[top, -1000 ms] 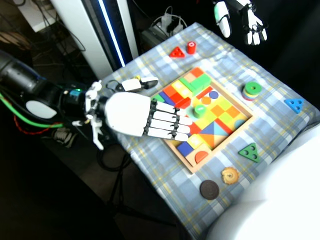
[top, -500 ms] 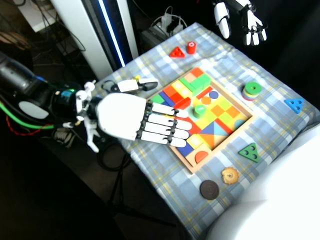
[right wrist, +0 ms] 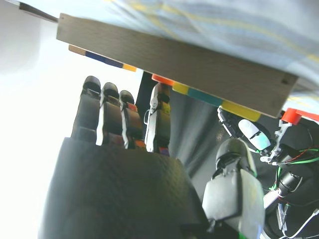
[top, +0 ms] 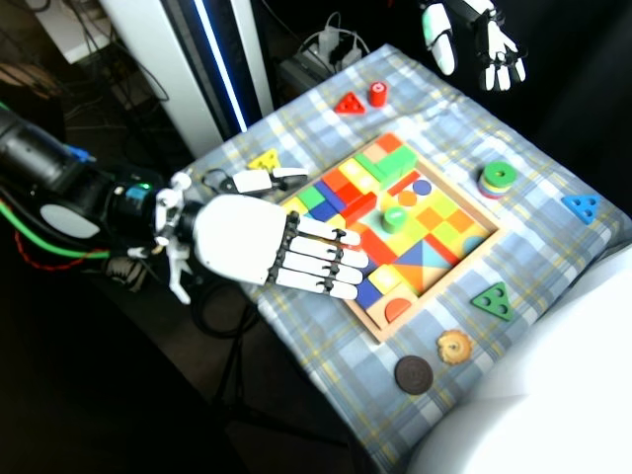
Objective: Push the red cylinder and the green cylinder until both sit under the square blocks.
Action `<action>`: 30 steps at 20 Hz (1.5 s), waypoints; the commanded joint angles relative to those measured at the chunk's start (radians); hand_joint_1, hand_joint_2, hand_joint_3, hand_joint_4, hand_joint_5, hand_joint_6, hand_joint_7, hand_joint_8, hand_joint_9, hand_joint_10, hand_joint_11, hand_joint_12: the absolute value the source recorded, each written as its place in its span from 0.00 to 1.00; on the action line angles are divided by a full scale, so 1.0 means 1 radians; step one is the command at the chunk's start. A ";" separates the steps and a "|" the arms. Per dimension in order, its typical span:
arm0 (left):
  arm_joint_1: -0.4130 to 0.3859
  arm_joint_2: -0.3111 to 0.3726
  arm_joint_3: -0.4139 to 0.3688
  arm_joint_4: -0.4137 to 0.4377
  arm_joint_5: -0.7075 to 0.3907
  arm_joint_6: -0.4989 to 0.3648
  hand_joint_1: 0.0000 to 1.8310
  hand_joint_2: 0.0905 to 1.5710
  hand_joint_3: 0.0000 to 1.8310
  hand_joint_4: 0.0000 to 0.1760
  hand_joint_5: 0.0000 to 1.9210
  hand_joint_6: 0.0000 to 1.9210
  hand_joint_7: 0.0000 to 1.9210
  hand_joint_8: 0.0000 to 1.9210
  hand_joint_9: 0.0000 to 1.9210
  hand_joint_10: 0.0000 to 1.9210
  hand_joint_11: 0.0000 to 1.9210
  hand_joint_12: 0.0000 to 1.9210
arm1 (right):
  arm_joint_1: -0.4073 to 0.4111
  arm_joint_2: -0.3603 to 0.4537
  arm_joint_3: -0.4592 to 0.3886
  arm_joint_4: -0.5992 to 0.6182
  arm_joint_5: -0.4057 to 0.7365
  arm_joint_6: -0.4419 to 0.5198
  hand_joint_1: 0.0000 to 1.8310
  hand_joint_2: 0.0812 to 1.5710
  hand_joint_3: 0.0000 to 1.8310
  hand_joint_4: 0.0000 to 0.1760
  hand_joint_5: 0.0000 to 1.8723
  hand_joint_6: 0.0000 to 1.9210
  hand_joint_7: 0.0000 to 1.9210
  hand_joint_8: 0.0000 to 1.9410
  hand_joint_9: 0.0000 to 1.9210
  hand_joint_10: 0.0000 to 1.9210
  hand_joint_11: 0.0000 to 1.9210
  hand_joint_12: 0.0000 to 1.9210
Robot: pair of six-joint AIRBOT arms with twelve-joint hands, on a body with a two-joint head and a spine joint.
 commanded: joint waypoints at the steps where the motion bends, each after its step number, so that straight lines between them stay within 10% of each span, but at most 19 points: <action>1: -0.005 -0.004 0.001 0.036 -0.113 -0.012 0.47 0.80 0.00 0.27 0.35 0.00 0.27 0.00 0.22 0.00 0.00 0.18 | 0.007 0.015 -0.003 0.016 0.085 0.001 0.00 0.58 0.00 0.63 0.22 0.00 0.00 0.00 0.00 0.00 0.00 0.00; 4: -0.005 -0.003 0.003 0.040 -0.113 -0.029 0.46 0.80 0.00 0.27 0.35 0.00 0.27 0.00 0.22 0.00 0.00 0.17 | -0.002 0.051 -0.026 0.016 0.074 -0.010 0.00 0.59 0.00 0.62 0.22 0.00 0.00 0.00 0.00 0.00 0.00 0.00; 6: -0.004 -0.002 0.003 0.042 -0.113 -0.029 0.47 0.80 0.00 0.29 0.35 0.00 0.26 0.00 0.22 0.00 0.00 0.18 | -0.006 0.066 -0.040 0.019 0.069 -0.012 0.00 0.58 0.00 0.93 0.21 0.00 0.00 0.00 0.00 0.00 0.00 0.00; 8: -0.004 -0.002 0.003 0.042 -0.113 -0.029 0.48 0.80 0.00 0.18 0.35 0.00 0.26 0.00 0.22 0.00 0.00 0.17 | -0.011 0.076 -0.048 0.024 0.069 -0.018 0.00 0.57 0.00 0.89 0.21 0.00 0.00 0.00 0.00 0.00 0.00 0.00; 12: -0.004 -0.002 0.005 0.040 -0.109 -0.029 0.45 0.81 0.00 0.26 0.34 0.00 0.26 0.00 0.22 0.00 0.00 0.17 | -0.017 0.085 -0.053 0.027 0.068 -0.021 0.00 0.56 0.00 1.00 0.19 0.00 0.00 0.00 0.00 0.00 0.00 0.00; 24: -0.004 -0.004 0.009 0.036 -0.095 -0.029 0.44 0.82 0.00 0.31 0.34 0.00 0.26 0.00 0.22 0.00 0.00 0.15 | 0.016 0.120 -0.105 0.029 0.197 -0.045 0.00 0.57 0.00 0.79 0.22 0.01 0.00 0.00 0.00 0.00 0.00 0.00; 25: -0.004 -0.004 0.009 0.036 -0.095 -0.029 0.47 0.81 0.00 0.25 0.35 0.00 0.27 0.00 0.23 0.00 0.00 0.17 | 0.034 0.101 -0.101 0.012 0.197 -0.045 0.00 0.57 0.00 0.66 0.23 0.00 0.00 0.00 0.00 0.00 0.00 0.00; 30: -0.004 -0.005 0.009 0.037 -0.097 -0.033 0.48 0.80 0.00 0.15 0.36 0.00 0.26 0.00 0.22 0.00 0.00 0.16 | 0.128 -0.024 -0.023 -0.084 0.132 -0.015 0.00 0.55 0.00 0.64 0.21 0.00 0.00 0.00 0.00 0.00 0.00 0.00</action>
